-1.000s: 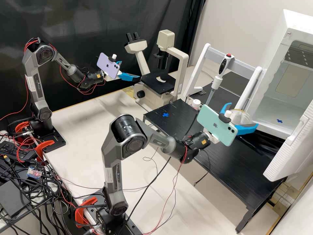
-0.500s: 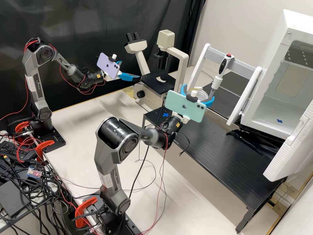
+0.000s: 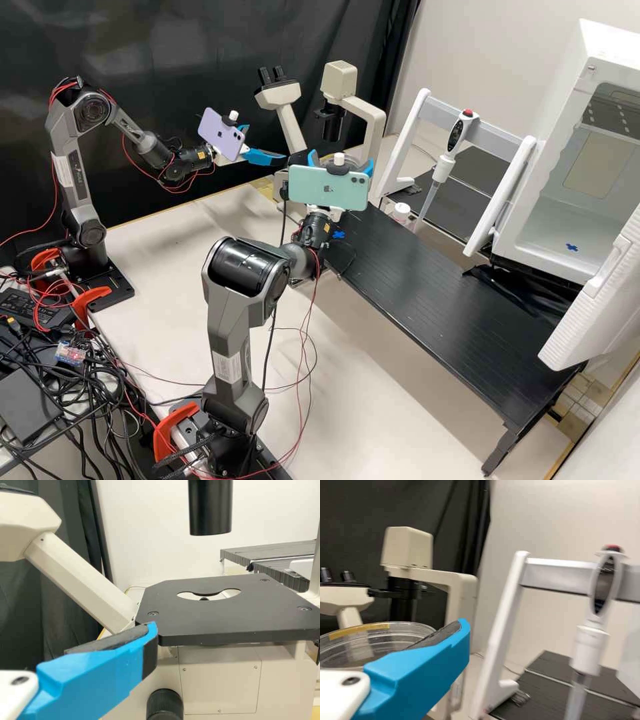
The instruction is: Move the petri dish to the microscope
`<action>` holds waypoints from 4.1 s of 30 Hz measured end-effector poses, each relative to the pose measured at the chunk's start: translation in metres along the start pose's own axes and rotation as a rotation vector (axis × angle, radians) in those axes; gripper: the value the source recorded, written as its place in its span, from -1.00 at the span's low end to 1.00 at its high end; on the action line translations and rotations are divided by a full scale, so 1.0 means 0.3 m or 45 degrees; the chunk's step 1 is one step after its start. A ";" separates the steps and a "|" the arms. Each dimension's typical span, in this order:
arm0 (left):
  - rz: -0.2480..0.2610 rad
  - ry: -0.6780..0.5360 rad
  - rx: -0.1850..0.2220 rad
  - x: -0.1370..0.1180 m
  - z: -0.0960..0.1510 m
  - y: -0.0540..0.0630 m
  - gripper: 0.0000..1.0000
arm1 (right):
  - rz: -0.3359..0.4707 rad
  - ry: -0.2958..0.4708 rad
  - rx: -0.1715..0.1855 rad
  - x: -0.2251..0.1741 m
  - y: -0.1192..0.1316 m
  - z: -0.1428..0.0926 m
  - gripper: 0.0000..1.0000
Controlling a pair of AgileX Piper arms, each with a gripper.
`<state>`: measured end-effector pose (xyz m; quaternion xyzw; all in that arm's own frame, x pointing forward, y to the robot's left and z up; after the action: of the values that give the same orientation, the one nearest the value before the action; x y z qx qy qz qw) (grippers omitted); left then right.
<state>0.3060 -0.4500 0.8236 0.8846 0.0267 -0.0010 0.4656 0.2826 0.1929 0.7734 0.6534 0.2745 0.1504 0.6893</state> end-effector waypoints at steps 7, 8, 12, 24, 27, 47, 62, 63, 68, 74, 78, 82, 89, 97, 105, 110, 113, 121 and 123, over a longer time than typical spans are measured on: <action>0.000 0.000 0.000 0.000 0.000 0.000 1.00 | -0.038 0.033 -0.020 0.093 -0.094 -0.066 -1.00; 0.000 0.000 0.000 0.000 0.000 0.000 1.00 | -0.046 0.033 -0.021 0.108 -0.105 -0.072 -1.00; 0.000 0.000 0.000 0.000 0.000 0.000 1.00 | -0.126 -0.001 -0.018 0.168 -0.183 -0.077 -1.00; 0.000 0.000 0.000 0.000 0.000 0.000 1.00 | -0.229 -0.239 0.071 0.360 -0.351 0.022 -1.00; 0.000 0.000 0.000 0.000 0.000 0.000 1.00 | -0.226 -0.287 0.070 0.398 -0.359 0.056 -1.00; 0.000 0.000 0.000 0.000 0.000 0.000 1.00 | -0.261 -0.354 0.081 0.545 -0.472 0.111 -1.00; 0.000 0.000 0.000 0.000 0.000 0.000 1.00 | -0.271 -0.417 0.095 0.651 -0.495 0.118 -1.00; 0.000 0.000 0.000 0.000 0.000 0.000 1.00 | -0.275 -0.423 0.098 0.654 -0.498 0.120 -1.00; 0.000 0.000 0.000 0.000 0.000 0.000 1.00 | -0.268 -0.426 0.075 0.675 -0.497 0.131 1.00; 0.000 0.000 0.000 0.000 0.000 0.000 1.00 | -0.286 -0.419 0.073 0.678 -0.500 0.140 1.00; 0.000 0.000 0.000 0.000 0.000 0.000 1.00 | -0.317 -0.388 0.074 0.679 -0.503 0.138 1.00; 0.000 0.000 0.000 0.000 0.000 0.000 1.00 | -0.343 -0.357 0.080 0.674 -0.514 0.138 1.00; 0.000 0.000 0.000 0.000 0.000 0.000 1.00 | -0.371 -0.328 0.116 0.654 -0.517 0.128 1.00; 0.000 0.000 0.000 0.000 0.000 0.000 1.00 | -0.407 -0.303 0.085 0.600 -0.507 0.124 1.00; 0.000 0.000 0.000 0.000 0.000 0.000 1.00 | -0.385 -0.277 0.049 0.463 -0.474 0.111 1.00; 0.000 0.000 0.000 0.000 0.000 0.000 1.00 | -0.333 -0.219 -0.039 0.319 -0.421 0.085 1.00; 0.000 0.000 0.000 0.000 0.000 0.000 1.00 | -0.314 -0.211 -0.061 0.259 -0.397 0.083 1.00; 0.000 0.000 0.000 0.000 0.000 0.000 1.00 | 0.023 -0.160 -0.116 0.031 -0.170 0.133 1.00; 0.000 0.000 0.000 0.000 0.000 0.000 1.00 | 0.070 -0.168 -0.133 -0.039 -0.103 0.154 1.00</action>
<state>0.3060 -0.4500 0.8236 0.8846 0.0267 -0.0010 0.4656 0.2950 0.1454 0.7449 0.6323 0.2024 0.1399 0.7346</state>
